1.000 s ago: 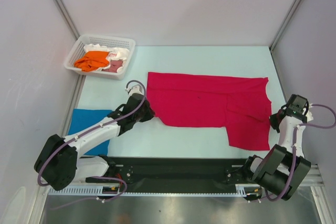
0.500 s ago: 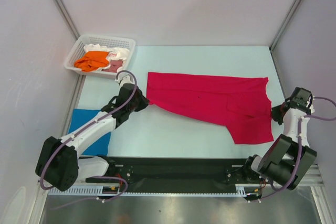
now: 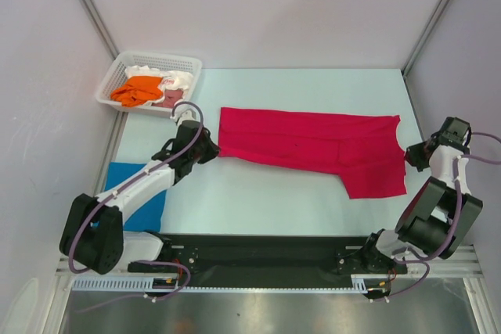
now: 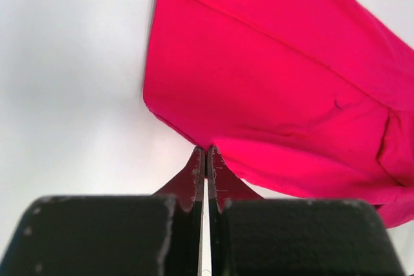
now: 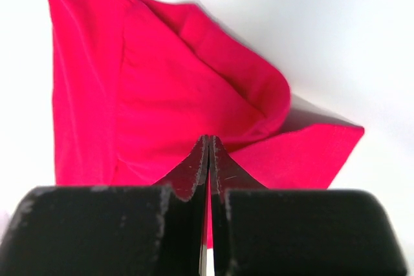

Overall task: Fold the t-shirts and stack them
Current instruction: Fold the tshirt

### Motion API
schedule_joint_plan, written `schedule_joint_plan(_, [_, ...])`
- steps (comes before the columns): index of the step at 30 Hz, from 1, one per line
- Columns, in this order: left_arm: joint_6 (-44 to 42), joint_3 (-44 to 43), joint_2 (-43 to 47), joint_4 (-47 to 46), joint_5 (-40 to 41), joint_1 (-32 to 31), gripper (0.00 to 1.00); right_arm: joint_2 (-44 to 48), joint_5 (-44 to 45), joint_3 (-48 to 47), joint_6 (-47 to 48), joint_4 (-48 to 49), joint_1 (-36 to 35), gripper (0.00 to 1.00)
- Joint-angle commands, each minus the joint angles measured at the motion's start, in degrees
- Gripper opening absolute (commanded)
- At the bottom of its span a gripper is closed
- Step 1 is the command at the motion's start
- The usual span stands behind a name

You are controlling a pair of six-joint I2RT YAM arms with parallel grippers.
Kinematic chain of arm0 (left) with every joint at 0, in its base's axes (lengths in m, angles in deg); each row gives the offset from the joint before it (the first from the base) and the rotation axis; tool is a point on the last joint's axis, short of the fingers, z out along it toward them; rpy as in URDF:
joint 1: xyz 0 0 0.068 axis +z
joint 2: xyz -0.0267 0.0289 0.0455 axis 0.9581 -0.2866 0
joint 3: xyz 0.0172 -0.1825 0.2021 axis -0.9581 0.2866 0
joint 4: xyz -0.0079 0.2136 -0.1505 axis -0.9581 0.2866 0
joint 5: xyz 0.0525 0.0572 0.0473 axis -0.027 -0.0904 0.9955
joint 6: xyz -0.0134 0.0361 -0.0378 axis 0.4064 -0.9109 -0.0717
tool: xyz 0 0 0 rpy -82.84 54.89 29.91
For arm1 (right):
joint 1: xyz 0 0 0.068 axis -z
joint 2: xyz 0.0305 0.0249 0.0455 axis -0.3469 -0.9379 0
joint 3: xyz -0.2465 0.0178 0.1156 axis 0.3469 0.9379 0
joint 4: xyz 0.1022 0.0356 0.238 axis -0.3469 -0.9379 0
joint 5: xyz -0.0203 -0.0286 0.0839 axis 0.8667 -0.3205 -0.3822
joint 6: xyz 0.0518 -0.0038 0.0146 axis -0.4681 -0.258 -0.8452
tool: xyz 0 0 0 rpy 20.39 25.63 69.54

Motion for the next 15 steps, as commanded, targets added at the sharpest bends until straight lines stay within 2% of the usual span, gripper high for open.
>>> schedule_joint_plan(1, [-2.03, -2.91, -1.62, -2.49, -0.29, 1.13, 0.01, -2.4, -1.51, -4.01, -1.58, 2.18, -0.08, 0.0])
schedule_joint_plan(15, [-3.35, -7.31, -8.74, -3.29, -0.81, 3.68, 0.0, -13.22, -2.56, -13.41, -3.51, 3.58, -2.01, 0.0])
